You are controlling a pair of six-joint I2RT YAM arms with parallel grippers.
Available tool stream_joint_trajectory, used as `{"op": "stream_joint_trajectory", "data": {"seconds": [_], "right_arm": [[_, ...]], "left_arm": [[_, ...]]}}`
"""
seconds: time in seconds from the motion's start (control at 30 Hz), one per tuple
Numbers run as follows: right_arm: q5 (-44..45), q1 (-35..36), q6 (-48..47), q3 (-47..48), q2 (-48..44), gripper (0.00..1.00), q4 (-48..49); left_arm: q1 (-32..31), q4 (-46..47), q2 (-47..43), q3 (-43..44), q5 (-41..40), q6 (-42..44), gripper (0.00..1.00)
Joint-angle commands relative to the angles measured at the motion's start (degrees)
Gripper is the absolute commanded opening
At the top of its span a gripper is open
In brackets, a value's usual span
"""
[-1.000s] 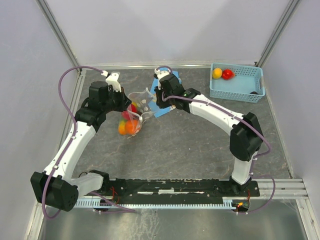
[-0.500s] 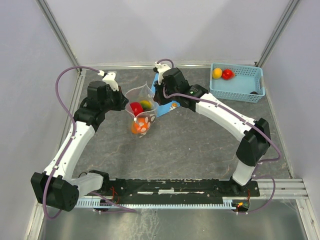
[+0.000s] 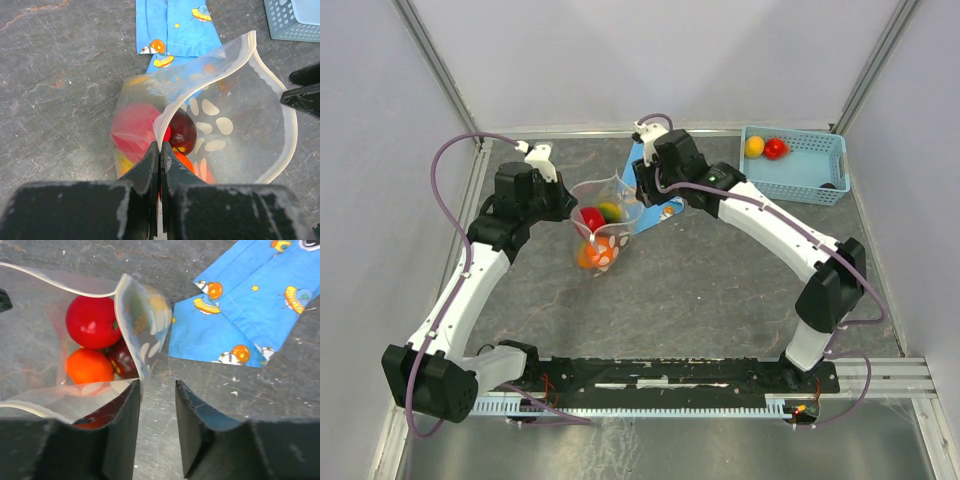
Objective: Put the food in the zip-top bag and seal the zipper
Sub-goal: Pick up the fake fruit from the bin.
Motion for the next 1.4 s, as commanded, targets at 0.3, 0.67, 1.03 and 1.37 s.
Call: {"op": "stream_joint_trajectory", "data": {"seconds": [0.3, 0.67, 1.03, 1.37], "right_arm": [[-0.1, -16.0, -8.0, 0.3, -7.5, 0.57, -2.9], [1.6, -30.4, -7.2, 2.5, 1.2, 0.67, 1.6], [1.0, -39.7, 4.7, 7.0, 14.0, 0.69, 13.4], [3.6, -43.0, 16.9, 14.7, 28.9, 0.74, 24.4]], "left_arm": [[0.6, 3.2, -1.0, -0.1, 1.3, -2.3, 0.03], [0.7, 3.2, -0.8, -0.1, 1.7, -2.3, 0.03], [1.0, 3.0, 0.8, -0.1, 2.0, -2.0, 0.03], [1.2, 2.3, 3.1, 0.2, 2.3, -1.4, 0.03]]}}
